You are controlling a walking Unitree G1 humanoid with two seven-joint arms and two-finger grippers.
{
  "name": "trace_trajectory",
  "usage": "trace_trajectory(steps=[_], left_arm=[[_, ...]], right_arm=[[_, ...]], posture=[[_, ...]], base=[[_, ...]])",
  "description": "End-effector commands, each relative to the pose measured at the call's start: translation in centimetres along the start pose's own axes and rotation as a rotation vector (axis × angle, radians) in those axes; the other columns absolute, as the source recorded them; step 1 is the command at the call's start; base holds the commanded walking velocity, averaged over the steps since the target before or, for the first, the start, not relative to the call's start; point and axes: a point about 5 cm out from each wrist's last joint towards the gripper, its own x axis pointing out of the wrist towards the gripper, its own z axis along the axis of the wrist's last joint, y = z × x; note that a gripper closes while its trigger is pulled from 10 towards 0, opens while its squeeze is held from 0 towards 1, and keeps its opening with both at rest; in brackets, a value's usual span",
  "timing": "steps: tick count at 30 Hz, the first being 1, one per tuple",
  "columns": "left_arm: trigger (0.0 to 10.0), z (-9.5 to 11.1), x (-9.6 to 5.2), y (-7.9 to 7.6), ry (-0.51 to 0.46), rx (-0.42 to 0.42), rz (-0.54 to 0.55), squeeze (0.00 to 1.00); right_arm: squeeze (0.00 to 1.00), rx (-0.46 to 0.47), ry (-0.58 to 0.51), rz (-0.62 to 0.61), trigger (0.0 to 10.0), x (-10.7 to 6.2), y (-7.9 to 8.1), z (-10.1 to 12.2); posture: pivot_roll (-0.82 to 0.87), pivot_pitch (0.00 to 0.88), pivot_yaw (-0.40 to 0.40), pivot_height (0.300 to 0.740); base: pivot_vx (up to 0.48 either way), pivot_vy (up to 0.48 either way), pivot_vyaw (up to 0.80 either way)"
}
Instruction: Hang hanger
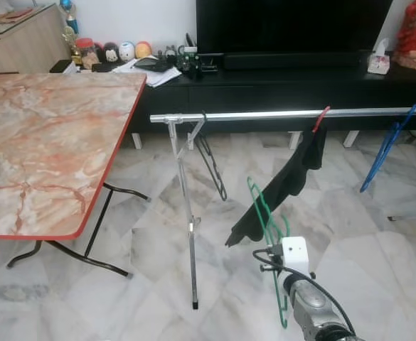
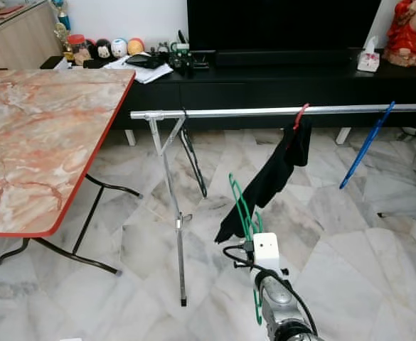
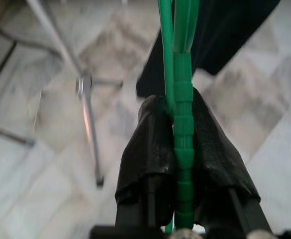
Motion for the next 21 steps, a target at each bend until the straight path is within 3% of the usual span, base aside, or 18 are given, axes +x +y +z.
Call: trace_trajectory(steps=[1, 9, 21], left_arm=[[10.0, -0.3, -0.1, 0.2, 0.013, 0.008, -0.002, 0.0], [10.0, -0.6, -0.2, -0.1, 0.012, 0.012, -0.011, 0.0], [10.0, -0.9, -0.3, -0.2, 0.019, 0.024, -0.02, 0.0]], right_arm=[[0.0, -0.011, -0.047, 0.003, 10.0, 0.1, 0.2, 0.6], [0.0, -0.029, -0.051, 0.031, 10.0, -0.6, 0.9, -0.5], [0.0, -0.029, -0.048, 0.029, 10.0, -0.5, 1.1, -0.4]], posture=[[0.0, 0.0, 0.026, 0.74], [0.0, 0.0, 0.03, 0.74], [0.01, 0.0, 0.031, 0.74]], base=[[0.24, 0.0, 0.0], [0.242, 0.0, 0.0], [0.241, 0.0, 0.0]])
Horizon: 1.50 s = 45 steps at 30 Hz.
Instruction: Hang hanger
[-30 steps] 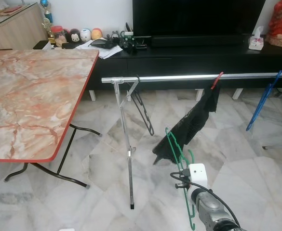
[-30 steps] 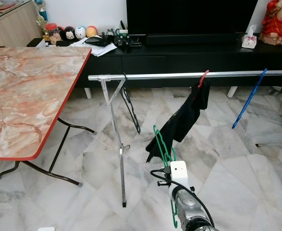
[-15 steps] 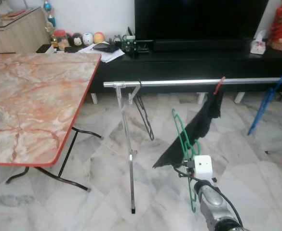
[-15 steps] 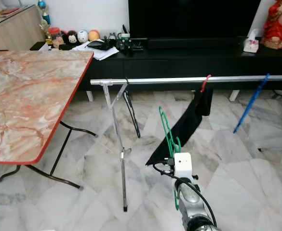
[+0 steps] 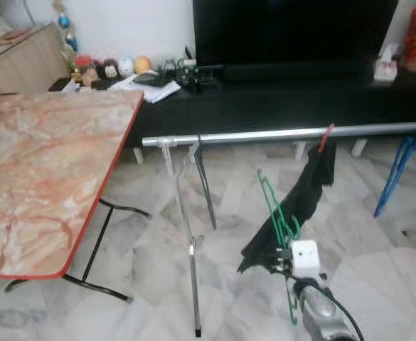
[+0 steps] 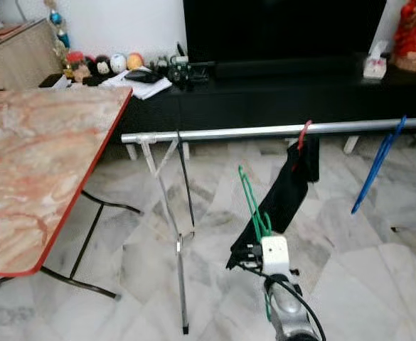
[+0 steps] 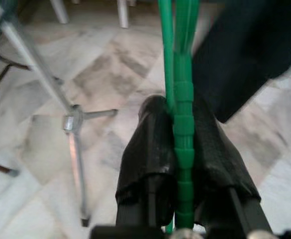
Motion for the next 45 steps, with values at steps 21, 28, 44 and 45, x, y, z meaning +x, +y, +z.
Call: trace_trajectory(steps=[21, 28, 44, 45], left_arm=[[10.0, 0.0, 0.0, -0.3, 0.001, 0.032, -0.023, 0.0], [10.0, 0.0, 0.0, -0.5, 0.0, 0.044, -0.032, 0.0], [10.0, 0.1, 0.1, -0.7, 0.004, 0.082, -0.041, 0.0], [10.0, 0.1, 0.1, -0.7, 0.004, 0.083, -0.041, 0.0]], right_arm=[[0.0, -0.009, 0.007, 0.018, 10.0, 0.7, 0.4, 0.9], [0.0, -0.007, -0.002, 0.01, 10.0, 0.8, 0.3, 1.2], [0.0, -0.004, -0.101, 0.039, 10.0, 2.2, 1.0, 4.7], [0.0, -0.004, -0.105, 0.04, 10.0, 2.3, 1.0, 4.9]], posture=[[0.01, 0.0, 0.037, 0.74], [0.01, 0.0, 0.04, 0.74], [0.01, 0.0, 0.042, 0.74], [0.01, 0.0, 0.042, 0.74]], base=[[0.241, 0.0, 0.0], [0.207, 0.0, 0.0], [0.0, 0.0, 0.0], [0.0, 0.0, 0.0]])
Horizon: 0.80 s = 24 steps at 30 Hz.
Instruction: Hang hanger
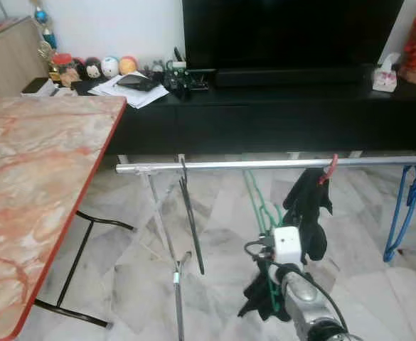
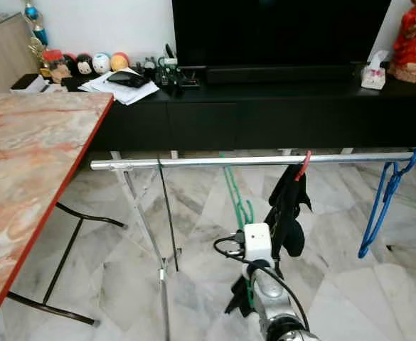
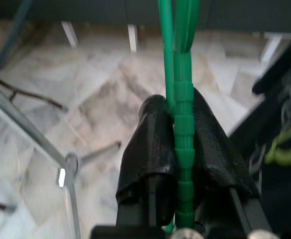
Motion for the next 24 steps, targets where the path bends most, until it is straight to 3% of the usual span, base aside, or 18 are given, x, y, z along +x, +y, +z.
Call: trace_trajectory(steps=[1, 9, 12, 24], left_arm=[[10.0, -0.3, -0.1, 0.1, 0.011, 0.009, 0.004, 0.0], [10.0, -0.1, 0.0, 0.1, 0.009, 0.028, -0.005, 0.0], [10.0, -0.1, 0.0, 0.1, 0.009, 0.028, -0.005, 0.0], [10.0, -0.3, -0.1, 0.3, 0.016, 0.037, -0.002, 0.0]], right_arm=[[0.0, 0.005, -0.051, -0.008, 10.0, 0.7, -0.2, 1.8], [0.0, -0.057, -0.02, 0.019, 10.0, 2.1, 0.9, 3.9], [0.0, 0.002, -0.035, 0.017, 10.0, 2.5, 1.0, 4.7], [0.0, -0.007, -0.024, -0.029, 10.0, 3.2, 0.8, 6.5]], posture=[[0.01, 0.0, 0.042, 0.74], [0.01, 0.0, 0.043, 0.74], [0.02, 0.0, 0.043, 0.74], [0.02, 0.0, 0.044, 0.74]], base=[[0.0, 0.0, 0.0], [0.0, 0.0, 0.0], [0.0, 0.0, 0.0], [0.0, 0.0, 0.0]])
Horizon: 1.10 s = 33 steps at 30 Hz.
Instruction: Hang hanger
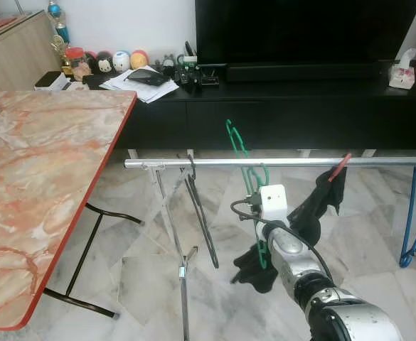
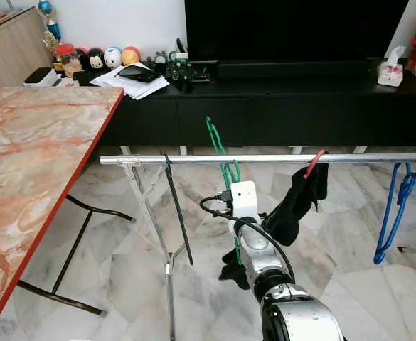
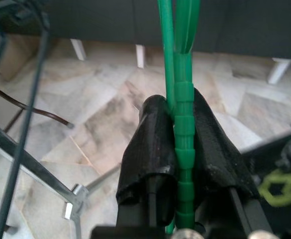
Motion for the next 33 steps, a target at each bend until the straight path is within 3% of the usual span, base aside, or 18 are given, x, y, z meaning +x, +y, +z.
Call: trace_trajectory(steps=[1, 10, 17, 33], left_arm=[[10.0, -0.7, -0.2, 0.3, 0.026, 0.021, 0.001, 0.0], [10.0, -0.7, -0.2, 0.3, 0.027, 0.02, 0.003, 0.0], [10.0, -0.7, -0.2, 0.3, 0.029, 0.023, 0.001, 0.0], [10.0, -0.7, -0.2, 0.2, 0.03, 0.023, 0.002, 0.0]], right_arm=[[0.0, 0.008, 0.006, -0.02, 10.0, 0.3, -0.2, 0.6], [0.0, 0.053, 0.046, -0.137, 10.0, 0.7, -1.8, 1.6], [0.0, 0.078, 0.113, -0.133, 10.0, 0.8, -1.4, 1.3], [0.0, 0.075, 0.118, -0.128, 10.0, 1.4, -1.6, 3.4]], posture=[[0.02, 0.0, 0.044, 0.74], [0.02, 0.0, 0.042, 0.74], [0.03, 0.0, 0.041, 0.74], [0.04, 0.0, 0.039, 0.74]], base=[[0.0, 0.0, 0.0], [0.0, 0.0, 0.0], [0.0, 0.0, 0.0], [0.0, 0.0, 0.0]])
